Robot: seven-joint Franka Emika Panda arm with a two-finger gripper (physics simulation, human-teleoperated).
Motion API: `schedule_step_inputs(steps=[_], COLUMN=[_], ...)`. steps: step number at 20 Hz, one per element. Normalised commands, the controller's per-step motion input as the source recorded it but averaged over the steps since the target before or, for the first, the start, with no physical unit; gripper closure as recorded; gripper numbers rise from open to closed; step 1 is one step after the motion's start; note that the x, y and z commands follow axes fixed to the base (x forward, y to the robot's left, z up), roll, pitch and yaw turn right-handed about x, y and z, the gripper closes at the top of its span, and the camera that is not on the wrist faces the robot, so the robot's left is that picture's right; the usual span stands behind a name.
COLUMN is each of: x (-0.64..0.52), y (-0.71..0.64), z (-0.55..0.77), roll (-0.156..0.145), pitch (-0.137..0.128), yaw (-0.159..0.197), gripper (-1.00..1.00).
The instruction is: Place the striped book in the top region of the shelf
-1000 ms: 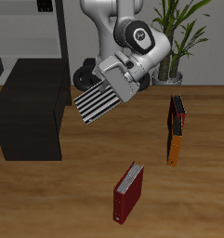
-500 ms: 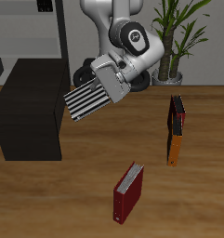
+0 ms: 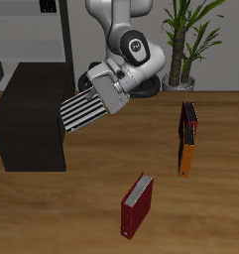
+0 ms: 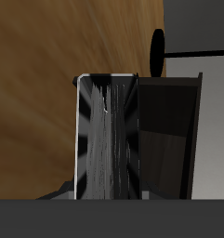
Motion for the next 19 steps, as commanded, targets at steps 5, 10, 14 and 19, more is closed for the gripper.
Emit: schedule_step_inputs(steps=[5,10,14,19], x=[0.07,0.06,0.05,0.08], y=[-0.40,-0.38,-0.27,-0.37], z=[-0.08,-0.01,0.02,-0.09], roll=[-0.071,-0.078,-0.056,-0.063], pitch=[0.004,0.007,0.000,0.022], yaw=[-0.002,-0.006,-0.010,-0.007], gripper=[1.00,1.00,1.00,1.00])
